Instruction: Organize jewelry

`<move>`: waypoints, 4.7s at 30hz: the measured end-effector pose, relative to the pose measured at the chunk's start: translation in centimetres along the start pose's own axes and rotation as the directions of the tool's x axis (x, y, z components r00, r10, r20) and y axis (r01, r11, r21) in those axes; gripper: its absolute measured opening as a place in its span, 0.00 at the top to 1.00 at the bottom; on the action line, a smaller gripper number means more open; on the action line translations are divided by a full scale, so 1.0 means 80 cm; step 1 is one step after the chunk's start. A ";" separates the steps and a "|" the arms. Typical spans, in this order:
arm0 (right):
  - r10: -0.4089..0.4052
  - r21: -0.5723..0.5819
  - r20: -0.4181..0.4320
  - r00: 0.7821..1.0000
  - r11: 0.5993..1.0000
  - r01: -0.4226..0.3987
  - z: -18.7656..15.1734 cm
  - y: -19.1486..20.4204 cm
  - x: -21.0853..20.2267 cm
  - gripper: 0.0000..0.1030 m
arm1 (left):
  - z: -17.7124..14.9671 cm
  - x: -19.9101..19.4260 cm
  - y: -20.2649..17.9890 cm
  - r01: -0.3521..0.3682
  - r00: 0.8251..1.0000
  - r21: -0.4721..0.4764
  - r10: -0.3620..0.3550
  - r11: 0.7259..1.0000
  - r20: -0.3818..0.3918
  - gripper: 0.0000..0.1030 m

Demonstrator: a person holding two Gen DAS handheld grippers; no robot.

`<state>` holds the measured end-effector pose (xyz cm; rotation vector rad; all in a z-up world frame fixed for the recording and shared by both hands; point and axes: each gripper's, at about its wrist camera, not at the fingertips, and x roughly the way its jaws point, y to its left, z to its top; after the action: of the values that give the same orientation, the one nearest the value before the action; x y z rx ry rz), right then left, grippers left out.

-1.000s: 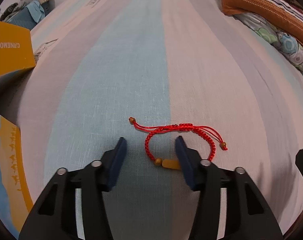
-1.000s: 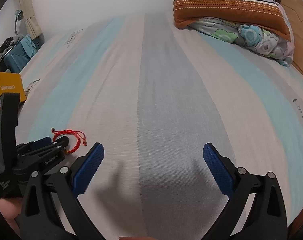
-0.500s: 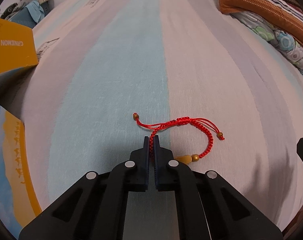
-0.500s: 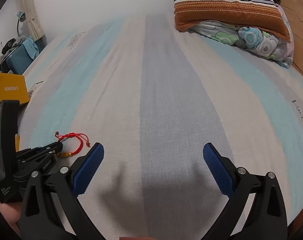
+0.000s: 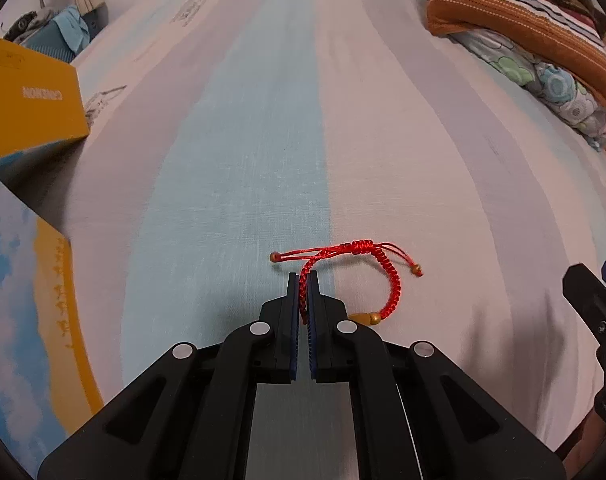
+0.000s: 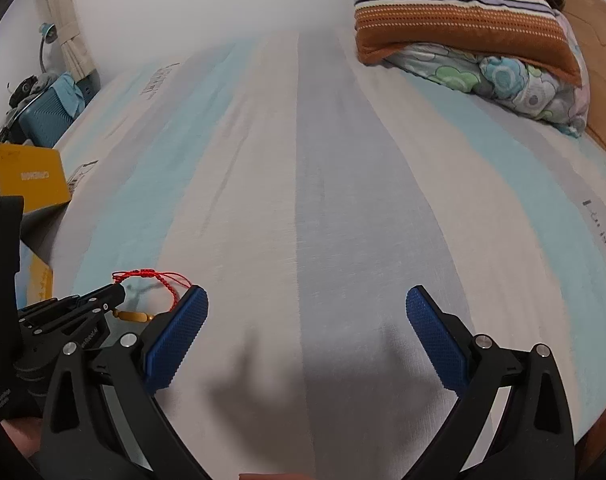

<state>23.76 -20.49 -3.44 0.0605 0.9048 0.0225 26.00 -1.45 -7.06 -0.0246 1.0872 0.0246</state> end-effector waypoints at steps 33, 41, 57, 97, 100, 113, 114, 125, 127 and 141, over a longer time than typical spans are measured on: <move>0.093 -0.085 0.048 0.994 0.992 -0.089 -0.037 0.134 -0.157 0.07 | -0.074 -0.210 0.130 -0.016 0.983 -0.100 0.034 0.995 0.178 0.97; 0.150 -0.145 0.042 0.988 0.979 -0.143 -0.047 0.206 -0.165 0.07 | -0.097 -0.238 0.205 -0.064 0.977 -0.177 0.098 0.982 0.188 0.97; 0.232 -0.284 -0.012 0.973 0.932 -0.226 -0.081 0.353 -0.155 0.08 | -0.153 -0.232 0.356 -0.152 0.973 -0.319 0.198 0.935 0.115 0.97; 0.304 -0.354 0.026 0.952 0.894 -0.275 -0.145 0.389 -0.210 0.07 | -0.267 -0.294 0.390 -0.157 0.938 -0.417 0.268 0.895 0.222 0.06; 0.297 -0.360 0.030 0.955 0.894 -0.266 -0.159 0.385 -0.214 0.07 | -0.285 -0.299 0.388 -0.149 0.933 -0.425 0.270 0.893 0.240 0.06; 0.286 -0.362 0.031 0.958 0.896 -0.256 -0.179 0.378 -0.205 0.07 | -0.295 -0.291 0.380 -0.162 0.931 -0.402 0.274 0.901 0.239 0.06; 0.285 -0.360 0.031 0.958 0.897 -0.255 -0.179 0.377 -0.205 0.07 | -0.295 -0.290 0.380 -0.162 0.932 -0.403 0.274 0.901 0.238 0.06; 0.282 -0.359 0.027 0.959 0.898 -0.254 -0.179 0.376 -0.202 0.07 | -0.297 -0.292 0.377 -0.185 0.928 -0.390 0.291 0.902 0.233 0.06; 0.281 -0.358 0.027 0.959 0.899 -0.253 -0.179 0.377 -0.201 0.07 | -0.296 -0.291 0.376 -0.189 0.928 -0.387 0.292 0.903 0.230 0.06; 0.277 -0.359 0.022 0.961 0.899 -0.251 -0.180 0.377 -0.198 0.07 | -0.298 -0.288 0.380 -0.186 0.931 -0.405 0.292 0.895 0.219 0.06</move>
<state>2.87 9.54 1.99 -0.1510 0.8021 0.4349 -6.78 27.98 2.00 -0.2279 0.7870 0.4534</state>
